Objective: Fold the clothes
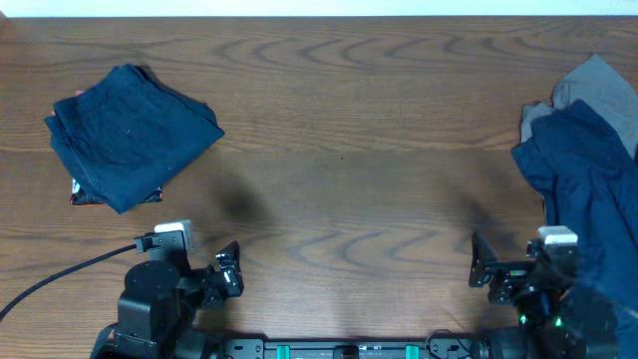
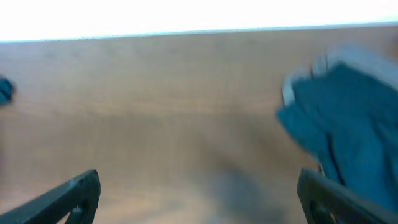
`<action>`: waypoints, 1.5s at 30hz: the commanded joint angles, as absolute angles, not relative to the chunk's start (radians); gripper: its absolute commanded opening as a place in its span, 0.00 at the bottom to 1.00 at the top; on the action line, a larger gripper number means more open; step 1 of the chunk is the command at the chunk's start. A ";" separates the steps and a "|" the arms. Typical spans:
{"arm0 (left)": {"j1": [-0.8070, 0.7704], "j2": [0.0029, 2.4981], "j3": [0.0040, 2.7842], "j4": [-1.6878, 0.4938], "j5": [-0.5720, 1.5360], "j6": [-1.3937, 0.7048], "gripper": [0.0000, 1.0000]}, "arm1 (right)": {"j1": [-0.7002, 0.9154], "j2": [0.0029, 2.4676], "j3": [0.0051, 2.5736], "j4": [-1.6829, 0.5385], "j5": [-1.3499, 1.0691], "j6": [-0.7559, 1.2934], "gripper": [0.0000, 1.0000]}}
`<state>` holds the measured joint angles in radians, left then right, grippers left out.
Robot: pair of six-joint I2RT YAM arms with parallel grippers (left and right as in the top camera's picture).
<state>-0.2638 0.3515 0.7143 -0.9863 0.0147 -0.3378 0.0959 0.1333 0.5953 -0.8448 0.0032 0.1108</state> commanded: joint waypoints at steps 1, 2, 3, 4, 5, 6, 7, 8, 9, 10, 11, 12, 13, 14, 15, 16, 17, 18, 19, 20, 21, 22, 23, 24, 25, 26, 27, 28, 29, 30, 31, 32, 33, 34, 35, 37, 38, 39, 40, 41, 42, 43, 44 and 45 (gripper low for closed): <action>-0.265 0.349 0.716 -0.987 -0.001 -0.323 0.98 | 0.111 0.009 0.459 -0.733 0.008 0.080 0.99; -0.265 0.349 0.716 -0.987 -0.001 -0.322 0.98 | 0.110 0.007 0.409 -0.653 0.005 0.080 0.99; -0.265 0.349 0.716 -0.987 -0.001 -0.322 0.98 | 0.110 0.016 0.381 -0.602 0.004 0.073 0.99; -0.265 0.349 0.716 -0.987 -0.001 -0.322 0.98 | 0.109 0.017 0.347 -0.538 -0.009 0.062 0.99; -0.265 0.349 0.716 -0.987 -0.001 -0.322 0.98 | 0.109 0.017 0.305 -0.465 -0.015 0.046 0.99; -0.265 0.349 0.716 -0.987 -0.001 -0.322 0.98 | 0.109 0.013 0.264 -0.386 -0.024 0.026 0.99; -0.265 0.349 0.716 -0.987 -0.001 -0.322 0.98 | 0.109 0.009 0.227 -0.320 -0.032 0.007 0.99; -0.265 0.349 0.716 -0.987 -0.001 -0.322 0.98 | 0.108 0.005 0.183 -0.245 -0.039 -0.013 0.99; -0.265 0.349 0.716 -0.987 -0.001 -0.322 0.98 | 0.108 0.005 0.139 -0.176 -0.046 -0.022 0.99; -0.265 0.349 0.716 -0.987 -0.001 -0.322 0.98 | 0.107 0.005 0.102 -0.121 -0.046 -0.025 0.99; -0.265 0.349 0.716 -0.987 -0.001 -0.322 0.98 | 0.105 0.005 0.060 -0.063 -0.050 -0.025 0.99; -0.265 0.349 0.716 -0.987 -0.001 -0.322 0.98 | 0.102 0.005 0.026 -0.021 -0.052 -0.024 0.99; -0.265 0.349 0.716 -0.987 -0.001 -0.323 0.98 | 0.099 0.005 0.002 -0.008 -0.060 -0.024 0.99; -0.265 0.349 0.716 -0.987 -0.001 -0.322 0.98 | 0.096 0.005 0.006 -0.048 -0.064 -0.023 0.99; -0.265 0.349 0.716 -0.987 -0.001 -0.322 0.98 | 0.095 0.005 0.005 -0.062 -0.064 -0.024 0.99; -0.265 0.349 0.716 -0.987 -0.001 -0.322 0.98 | 0.095 0.005 0.005 -0.071 -0.059 -0.023 0.99; -0.265 0.349 0.716 -0.987 -0.001 -0.323 0.98 | 0.094 0.005 0.005 -0.070 -0.060 -0.023 0.99; -0.265 0.349 0.716 -0.987 -0.001 -0.322 0.98 | 0.093 0.005 0.005 -0.070 -0.060 -0.023 0.99; -0.265 0.349 0.716 -0.987 -0.001 -0.323 0.98 | 0.093 0.006 0.006 -0.070 -0.058 -0.024 0.99; -0.265 0.349 0.716 -0.987 -0.001 -0.322 0.98 | 0.093 0.006 0.006 -0.070 -0.056 -0.023 0.99; -0.265 0.349 0.716 -0.987 -0.001 -0.322 0.98 | 0.093 0.006 0.006 -0.070 -0.057 -0.024 0.99; -0.265 0.349 0.716 -0.987 -0.001 -0.322 0.98 | 0.093 0.006 0.006 -0.070 -0.057 -0.023 0.99; -0.265 0.349 0.716 -0.987 -0.001 -0.322 0.98 | 0.093 0.006 0.006 -0.070 -0.057 -0.023 0.99; -0.265 0.349 0.716 -0.987 -0.001 -0.322 0.98 | 0.093 0.006 0.006 -0.070 -0.057 -0.023 0.99; -0.265 0.349 0.716 -0.987 -0.001 -0.322 0.98 | 0.093 0.006 0.006 -0.070 -0.057 -0.023 0.99; -0.265 0.349 0.716 -0.987 -0.001 -0.322 0.98 | 0.093 0.006 0.006 -0.070 -0.056 -0.023 0.99; -0.265 0.349 0.716 -0.987 -0.001 -0.322 0.98 | 0.093 0.006 0.006 -0.070 -0.057 -0.024 0.99; -0.265 0.349 0.716 -0.987 -0.001 -0.322 0.98 | 0.093 0.006 0.006 -0.070 -0.057 -0.023 0.99; -0.265 0.349 0.716 -0.987 -0.001 -0.323 0.98 | 0.093 0.006 0.006 -0.070 -0.057 -0.023 0.99; -0.265 0.349 0.716 -0.987 -0.001 -0.322 0.98 | 0.093 0.006 0.006 -0.070 -0.057 -0.023 0.99; -0.265 0.349 0.716 -0.987 -0.001 -0.322 0.98 | 0.093 0.006 0.006 -0.070 -0.057 -0.023 0.99; -0.265 0.349 0.716 -0.987 -0.001 -0.322 0.98 | 0.093 0.006 0.006 -0.070 -0.057 -0.023 0.99; -0.265 0.349 0.716 -0.987 -0.001 -0.322 0.98 | 0.093 0.006 0.006 -0.070 -0.057 -0.023 0.99; -0.265 0.349 0.716 -0.987 -0.001 -0.322 0.98 | 0.093 0.006 0.006 -0.070 -0.057 -0.023 0.99; -0.265 0.349 0.716 -0.987 -0.001 -0.322 0.98 | 0.093 0.006 0.006 -0.070 -0.057 -0.024 0.99; -0.265 0.349 0.716 -0.987 -0.001 -0.322 0.98 | 0.093 0.006 0.006 -0.070 -0.057 -0.023 0.99; -0.265 0.349 0.716 -0.987 -0.001 -0.322 0.98 | 0.093 0.006 0.006 -0.070 -0.057 -0.023 0.99; -0.265 0.349 0.716 -0.987 -0.001 -0.322 0.98 | 0.093 0.006 0.006 -0.070 -0.057 -0.024 0.99; -0.265 0.349 0.716 -0.987 -0.001 -0.322 0.98 | 0.093 0.006 0.006 -0.070 -0.057 -0.023 0.99; -0.265 0.349 0.716 -0.987 -0.001 -0.323 0.98 | 0.093 0.006 0.006 -0.070 -0.057 -0.023 0.99; -0.265 0.349 0.716 -0.987 -0.001 -0.322 0.98 | 0.093 0.006 0.006 -0.070 -0.057 -0.024 0.99; -0.265 0.349 0.716 -0.987 -0.001 -0.322 0.98 | 0.093 0.006 0.006 -0.070 -0.057 -0.023 0.99; -0.265 0.349 0.716 -0.987 -0.001 -0.322 0.98 | 0.093 0.006 0.006 -0.070 -0.057 -0.023 0.99; -0.265 0.349 0.716 -0.987 -0.001 -0.322 0.98 | 0.093 0.006 0.006 -0.070 -0.057 -0.023 0.99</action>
<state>-0.2638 0.3519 0.7128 -0.9871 0.0147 -0.3378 0.0948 0.0147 0.0067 -0.0662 -0.0521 -0.0120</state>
